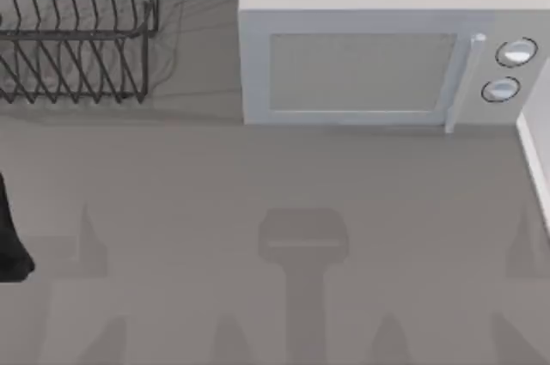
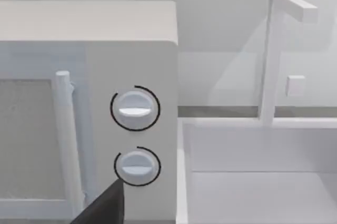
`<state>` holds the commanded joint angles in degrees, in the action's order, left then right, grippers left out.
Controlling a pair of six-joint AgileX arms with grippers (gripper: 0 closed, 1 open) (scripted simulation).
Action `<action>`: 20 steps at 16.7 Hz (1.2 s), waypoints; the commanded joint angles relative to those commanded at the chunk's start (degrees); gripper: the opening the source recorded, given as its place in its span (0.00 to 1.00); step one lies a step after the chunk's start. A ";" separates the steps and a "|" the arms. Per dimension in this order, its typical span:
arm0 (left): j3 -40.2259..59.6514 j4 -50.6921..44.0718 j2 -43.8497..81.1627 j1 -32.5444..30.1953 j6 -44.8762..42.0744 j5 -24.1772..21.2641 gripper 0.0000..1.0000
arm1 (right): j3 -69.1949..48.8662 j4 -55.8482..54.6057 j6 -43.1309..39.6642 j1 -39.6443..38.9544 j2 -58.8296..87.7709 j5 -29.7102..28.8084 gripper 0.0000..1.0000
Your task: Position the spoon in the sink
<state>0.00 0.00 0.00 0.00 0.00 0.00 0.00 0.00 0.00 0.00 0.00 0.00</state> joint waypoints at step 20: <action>0.00 0.00 0.00 0.00 0.00 0.00 1.00 | -44.83 51.21 -8.65 27.64 71.35 1.29 1.00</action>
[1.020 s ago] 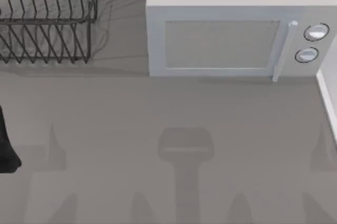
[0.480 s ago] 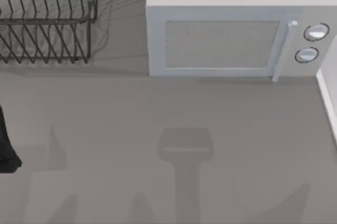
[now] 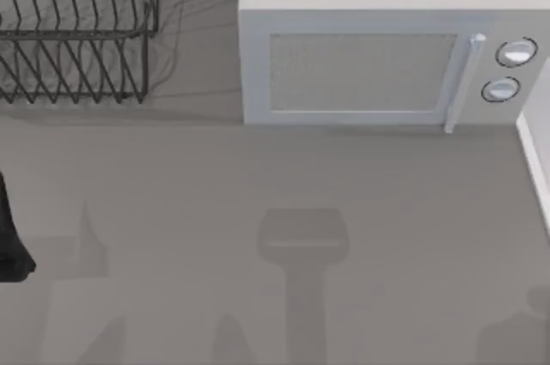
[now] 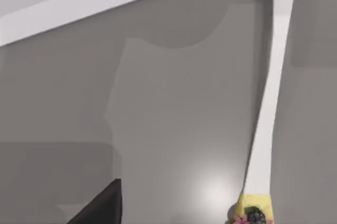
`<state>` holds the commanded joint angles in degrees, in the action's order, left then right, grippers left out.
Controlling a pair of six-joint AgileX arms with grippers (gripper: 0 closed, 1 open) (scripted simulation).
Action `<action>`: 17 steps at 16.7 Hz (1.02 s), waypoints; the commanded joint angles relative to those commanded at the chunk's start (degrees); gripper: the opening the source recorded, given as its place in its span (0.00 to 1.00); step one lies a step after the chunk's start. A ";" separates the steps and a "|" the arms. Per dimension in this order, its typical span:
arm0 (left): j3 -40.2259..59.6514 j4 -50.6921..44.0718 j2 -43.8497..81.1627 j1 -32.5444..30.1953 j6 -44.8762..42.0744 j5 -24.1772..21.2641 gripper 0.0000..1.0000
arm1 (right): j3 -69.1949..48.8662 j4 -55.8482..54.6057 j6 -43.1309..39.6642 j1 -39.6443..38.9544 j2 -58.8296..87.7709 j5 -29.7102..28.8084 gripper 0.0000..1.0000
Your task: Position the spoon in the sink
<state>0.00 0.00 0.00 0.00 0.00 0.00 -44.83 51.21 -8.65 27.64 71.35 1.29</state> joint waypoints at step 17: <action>0.00 0.00 0.00 0.00 0.00 0.00 1.00 | -0.87 -5.80 -0.75 3.84 16.36 0.17 1.00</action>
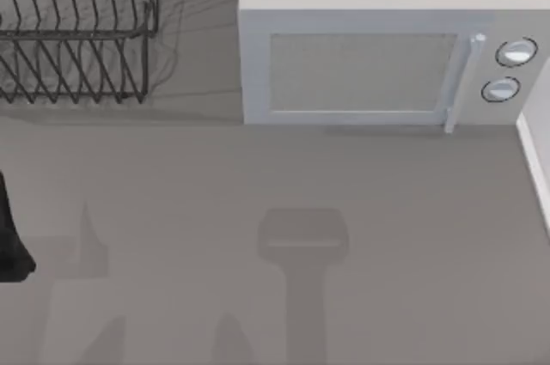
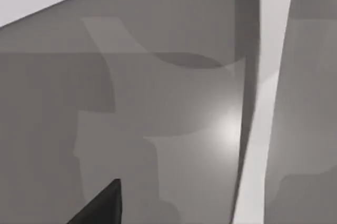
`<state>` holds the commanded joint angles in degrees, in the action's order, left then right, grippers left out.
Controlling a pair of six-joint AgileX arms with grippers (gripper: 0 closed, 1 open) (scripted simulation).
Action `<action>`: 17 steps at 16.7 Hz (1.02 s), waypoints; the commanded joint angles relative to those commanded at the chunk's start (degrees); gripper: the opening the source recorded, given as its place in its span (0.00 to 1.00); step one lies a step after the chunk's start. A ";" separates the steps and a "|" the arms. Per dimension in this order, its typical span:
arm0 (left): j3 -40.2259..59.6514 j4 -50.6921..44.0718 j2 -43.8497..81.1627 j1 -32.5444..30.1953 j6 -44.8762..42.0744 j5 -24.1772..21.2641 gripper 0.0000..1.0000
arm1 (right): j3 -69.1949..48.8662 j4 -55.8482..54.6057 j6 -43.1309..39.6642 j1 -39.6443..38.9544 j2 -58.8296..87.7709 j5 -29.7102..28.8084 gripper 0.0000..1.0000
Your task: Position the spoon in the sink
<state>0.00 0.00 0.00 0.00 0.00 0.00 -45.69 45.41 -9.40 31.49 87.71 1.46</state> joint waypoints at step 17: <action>0.00 0.00 0.00 0.00 0.00 0.00 1.00 | 6.88 -13.48 0.45 -0.35 6.85 -0.02 0.47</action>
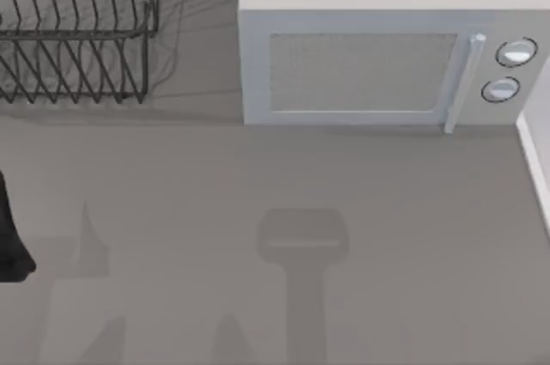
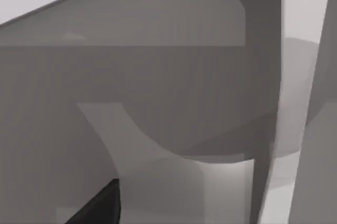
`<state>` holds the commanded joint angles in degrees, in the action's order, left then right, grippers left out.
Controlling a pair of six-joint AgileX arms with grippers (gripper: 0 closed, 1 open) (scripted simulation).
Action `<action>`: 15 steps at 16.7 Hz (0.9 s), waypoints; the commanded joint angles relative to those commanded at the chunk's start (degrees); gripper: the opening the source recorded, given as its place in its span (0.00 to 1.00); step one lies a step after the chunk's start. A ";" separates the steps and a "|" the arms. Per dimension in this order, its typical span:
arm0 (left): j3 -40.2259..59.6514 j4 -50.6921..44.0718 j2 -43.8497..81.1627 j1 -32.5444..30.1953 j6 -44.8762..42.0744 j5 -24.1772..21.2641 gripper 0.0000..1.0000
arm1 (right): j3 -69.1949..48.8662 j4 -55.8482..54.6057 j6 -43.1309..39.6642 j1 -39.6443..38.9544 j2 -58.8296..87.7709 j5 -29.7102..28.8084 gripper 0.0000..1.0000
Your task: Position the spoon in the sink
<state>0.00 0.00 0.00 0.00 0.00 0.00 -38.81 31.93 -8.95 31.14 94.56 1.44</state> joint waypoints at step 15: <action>0.00 0.00 0.00 0.00 0.00 0.00 1.00 | -1.72 3.46 0.06 0.23 -3.71 -0.76 0.00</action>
<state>0.00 0.00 0.00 0.00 0.00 0.00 -40.53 35.38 -8.89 31.37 90.86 0.67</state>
